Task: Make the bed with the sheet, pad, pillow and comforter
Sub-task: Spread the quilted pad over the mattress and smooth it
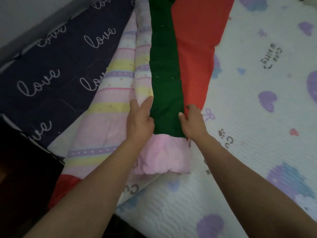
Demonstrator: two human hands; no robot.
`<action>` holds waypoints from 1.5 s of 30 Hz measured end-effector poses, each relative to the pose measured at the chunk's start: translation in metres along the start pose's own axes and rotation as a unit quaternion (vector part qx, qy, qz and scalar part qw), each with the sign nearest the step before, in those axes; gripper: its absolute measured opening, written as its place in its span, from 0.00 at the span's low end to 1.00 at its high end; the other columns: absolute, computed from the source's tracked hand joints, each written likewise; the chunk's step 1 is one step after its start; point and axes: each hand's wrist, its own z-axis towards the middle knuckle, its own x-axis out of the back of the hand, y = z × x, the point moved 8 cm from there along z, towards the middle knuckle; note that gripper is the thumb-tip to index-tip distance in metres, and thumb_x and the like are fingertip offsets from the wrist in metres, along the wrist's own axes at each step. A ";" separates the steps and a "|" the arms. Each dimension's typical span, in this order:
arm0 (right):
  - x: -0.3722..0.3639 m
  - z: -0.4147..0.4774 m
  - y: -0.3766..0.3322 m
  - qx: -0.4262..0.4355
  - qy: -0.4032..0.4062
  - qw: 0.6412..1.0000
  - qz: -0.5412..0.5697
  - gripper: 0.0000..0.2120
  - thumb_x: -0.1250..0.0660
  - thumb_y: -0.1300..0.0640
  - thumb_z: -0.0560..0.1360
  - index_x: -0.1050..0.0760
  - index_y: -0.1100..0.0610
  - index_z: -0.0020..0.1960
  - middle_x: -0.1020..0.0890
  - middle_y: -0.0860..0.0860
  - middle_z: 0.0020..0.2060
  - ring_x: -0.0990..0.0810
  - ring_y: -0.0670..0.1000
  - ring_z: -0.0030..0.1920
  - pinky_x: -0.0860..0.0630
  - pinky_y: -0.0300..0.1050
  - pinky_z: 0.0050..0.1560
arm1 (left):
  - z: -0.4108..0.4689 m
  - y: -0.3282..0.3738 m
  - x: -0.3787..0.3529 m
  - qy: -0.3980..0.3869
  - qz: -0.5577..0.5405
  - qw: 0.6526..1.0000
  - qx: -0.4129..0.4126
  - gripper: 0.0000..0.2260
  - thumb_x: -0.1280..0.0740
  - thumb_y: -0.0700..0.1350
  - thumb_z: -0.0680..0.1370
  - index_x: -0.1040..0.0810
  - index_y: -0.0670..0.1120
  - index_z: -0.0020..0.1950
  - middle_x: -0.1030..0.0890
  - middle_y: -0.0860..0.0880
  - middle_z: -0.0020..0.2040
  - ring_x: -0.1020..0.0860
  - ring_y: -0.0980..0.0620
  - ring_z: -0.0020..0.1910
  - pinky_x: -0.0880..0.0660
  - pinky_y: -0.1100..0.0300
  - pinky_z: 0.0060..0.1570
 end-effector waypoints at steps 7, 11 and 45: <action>-0.026 0.006 -0.001 -0.056 -0.098 0.991 0.078 0.20 0.42 0.52 0.81 0.39 0.62 0.68 0.27 0.60 0.61 0.26 0.62 0.60 0.30 0.50 0.59 | -0.005 -0.063 -0.003 -0.084 0.237 0.966 0.063 0.31 0.44 0.38 0.79 0.54 0.56 0.77 0.50 0.40 0.74 0.42 0.37 0.69 0.39 0.45 0.67; -0.048 0.009 0.009 -0.167 -0.164 0.932 0.276 0.19 0.37 0.50 0.78 0.35 0.56 0.65 0.22 0.54 0.57 0.21 0.57 0.56 0.23 0.56 0.55 | 0.001 -0.062 -0.010 -0.051 0.321 0.946 0.012 0.34 0.40 0.41 0.79 0.57 0.53 0.77 0.66 0.46 0.76 0.62 0.41 0.76 0.51 0.45 0.72; -0.147 0.001 -0.477 -0.093 -0.143 0.885 0.432 0.10 0.35 0.68 0.71 0.36 0.58 0.44 0.31 0.52 0.21 0.34 0.46 0.16 0.36 0.33 0.19 | 0.063 -0.297 0.358 0.050 -0.204 0.970 0.121 0.13 0.39 0.34 0.79 0.23 0.38 0.63 0.22 0.44 0.59 0.24 0.50 0.59 0.30 0.59 0.61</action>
